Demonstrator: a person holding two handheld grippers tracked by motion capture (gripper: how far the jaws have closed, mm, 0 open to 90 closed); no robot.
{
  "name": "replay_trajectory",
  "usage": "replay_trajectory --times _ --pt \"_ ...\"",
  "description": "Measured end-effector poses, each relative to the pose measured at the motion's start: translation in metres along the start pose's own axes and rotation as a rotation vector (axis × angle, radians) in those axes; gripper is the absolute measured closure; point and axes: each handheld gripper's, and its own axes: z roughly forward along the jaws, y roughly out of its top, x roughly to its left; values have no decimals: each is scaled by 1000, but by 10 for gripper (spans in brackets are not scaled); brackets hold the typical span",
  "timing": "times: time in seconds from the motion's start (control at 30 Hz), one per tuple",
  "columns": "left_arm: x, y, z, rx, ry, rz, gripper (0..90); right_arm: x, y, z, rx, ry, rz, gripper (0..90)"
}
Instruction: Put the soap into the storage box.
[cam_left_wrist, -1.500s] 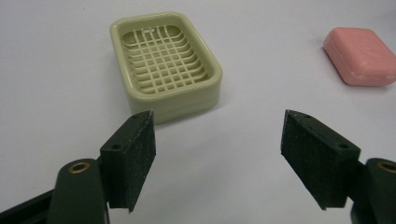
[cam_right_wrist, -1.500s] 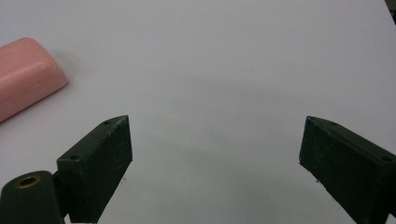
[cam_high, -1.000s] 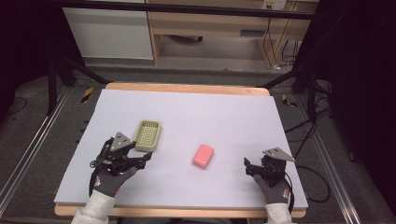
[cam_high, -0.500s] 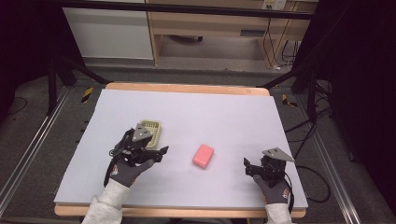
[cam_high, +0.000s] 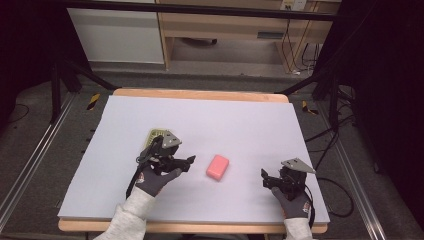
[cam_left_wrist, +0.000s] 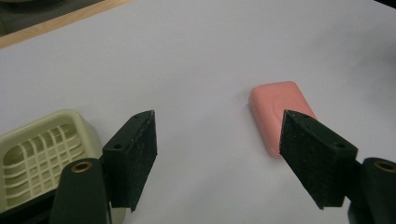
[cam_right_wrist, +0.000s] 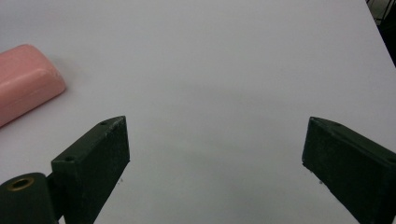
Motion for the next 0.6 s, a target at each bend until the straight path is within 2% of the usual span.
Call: replay_trajectory --times 0.3,0.6 --pt "-14 8 14 12 3 28 279 0 0 -1 -10 -5 -7 78" --pt "-25 14 28 35 -25 45 284 0 0 0 -5 -7 -2 74"
